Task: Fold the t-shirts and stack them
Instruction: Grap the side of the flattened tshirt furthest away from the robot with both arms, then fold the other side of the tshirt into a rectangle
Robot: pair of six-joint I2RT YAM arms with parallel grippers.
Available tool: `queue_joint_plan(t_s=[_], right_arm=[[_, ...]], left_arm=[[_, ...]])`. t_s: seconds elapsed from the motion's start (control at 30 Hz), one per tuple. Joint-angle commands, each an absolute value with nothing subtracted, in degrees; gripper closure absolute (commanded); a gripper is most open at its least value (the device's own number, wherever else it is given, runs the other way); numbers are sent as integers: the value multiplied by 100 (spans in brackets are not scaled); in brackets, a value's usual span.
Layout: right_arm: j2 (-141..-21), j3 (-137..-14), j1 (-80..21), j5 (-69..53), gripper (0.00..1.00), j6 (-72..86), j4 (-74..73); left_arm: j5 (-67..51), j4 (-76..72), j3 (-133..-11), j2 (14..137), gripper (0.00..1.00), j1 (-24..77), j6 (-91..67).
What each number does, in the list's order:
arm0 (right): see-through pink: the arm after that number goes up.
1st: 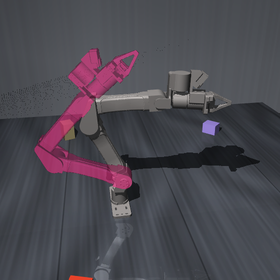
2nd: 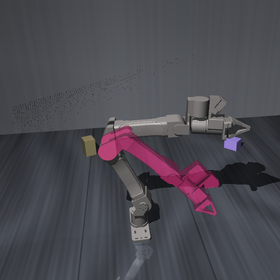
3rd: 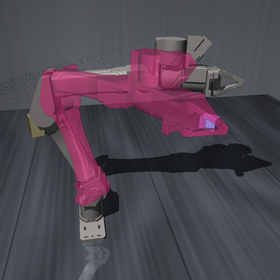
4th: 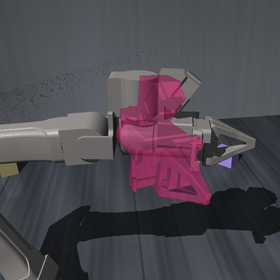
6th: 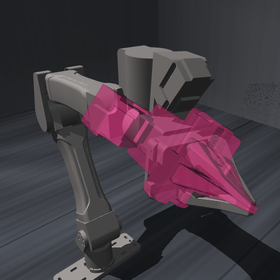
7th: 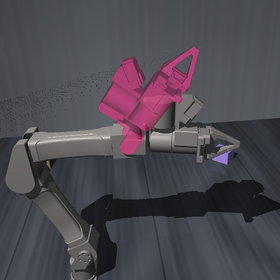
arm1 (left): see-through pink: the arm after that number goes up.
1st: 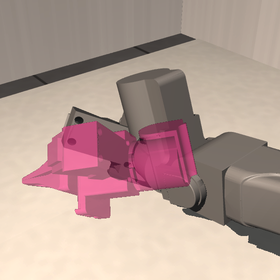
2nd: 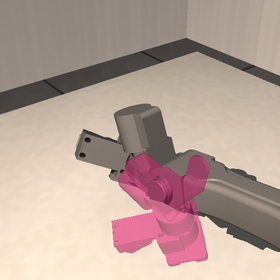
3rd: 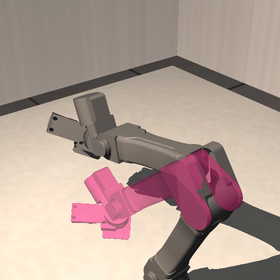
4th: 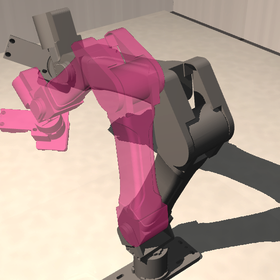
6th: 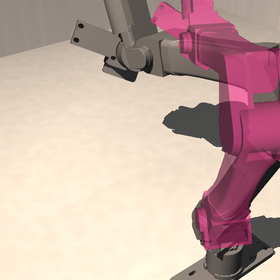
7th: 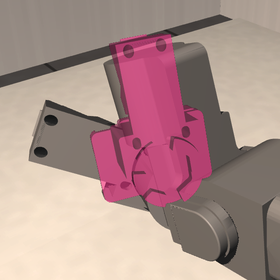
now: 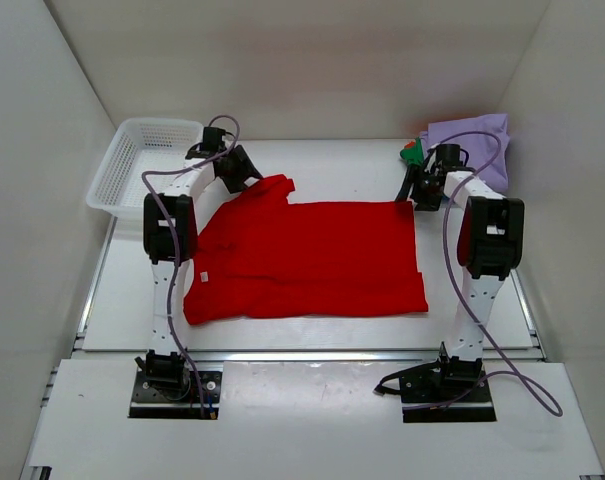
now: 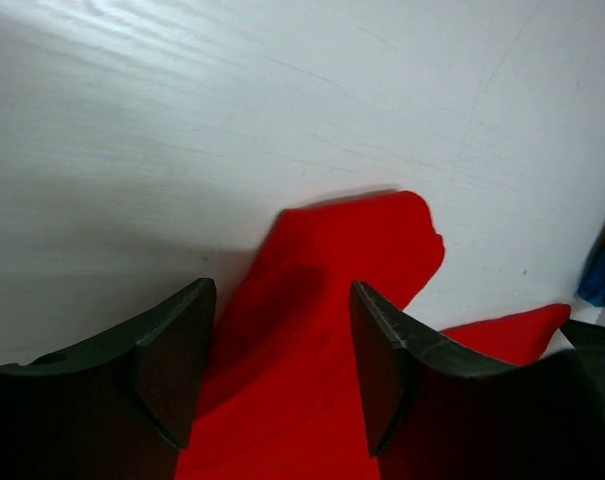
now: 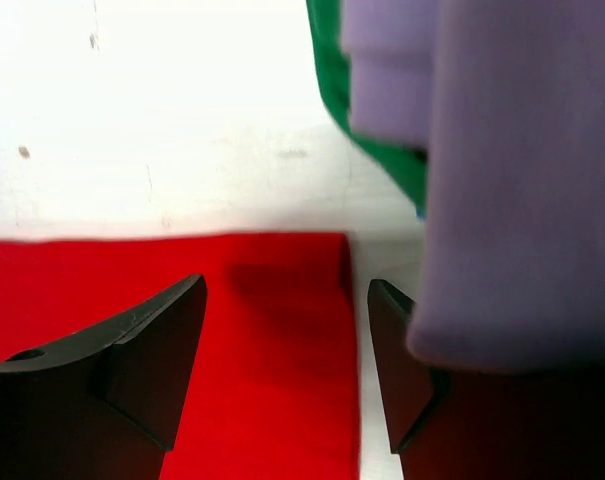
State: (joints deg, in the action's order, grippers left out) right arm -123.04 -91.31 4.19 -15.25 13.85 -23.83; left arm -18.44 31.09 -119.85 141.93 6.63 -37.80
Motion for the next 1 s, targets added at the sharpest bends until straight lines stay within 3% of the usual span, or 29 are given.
queue_joint_plan(t_s=[0.0, 0.07, 0.13, 0.2, 0.23, 0.27, 0.3, 0.33, 0.67, 0.97], right_arm=[[-12532, -9605, 343, -1407, 37, 1494, -2416], [-12595, -9694, 299, -1441, 39, 1503, -2443], [-12674, -9764, 316, -1468, 49, 1503, -2470], [-12683, -9747, 308, -1502, 64, 1486, -2496], [-12657, -9747, 308, -1486, 70, 1511, -2496], [-12648, -9704, 299, -1494, 89, 1477, -2479], [-12639, -9703, 299, -1477, 98, 1529, -2487], [-12613, -9712, 325, -1503, 100, 1521, -2487], [-11875, -9362, 325, -1520, 100, 1459, -2233], [-10365, -7605, 457, -1916, 100, 1336, -1680]], left_arm=[[-2214, 3076, -12383, 14176, 34, 756, -3867], [-2338, 3059, -12419, 14256, 38, 765, -3876], [-2364, 3076, -12436, 14300, 61, 764, -3841], [-2382, 3094, -12428, 14300, 74, 765, -3815], [-2451, 3059, -12402, 14300, 86, 756, -3832], [-2513, 3032, -12375, 14248, 100, 747, -3841], [-2496, 3041, -12349, 14273, 100, 704, -3832], [-2540, 3041, -12375, 14273, 100, 721, -3841], [-3031, 2954, -12350, 13694, 100, 492, -3753], [-3620, 2076, -9802, 12165, 100, 221, -3348]])
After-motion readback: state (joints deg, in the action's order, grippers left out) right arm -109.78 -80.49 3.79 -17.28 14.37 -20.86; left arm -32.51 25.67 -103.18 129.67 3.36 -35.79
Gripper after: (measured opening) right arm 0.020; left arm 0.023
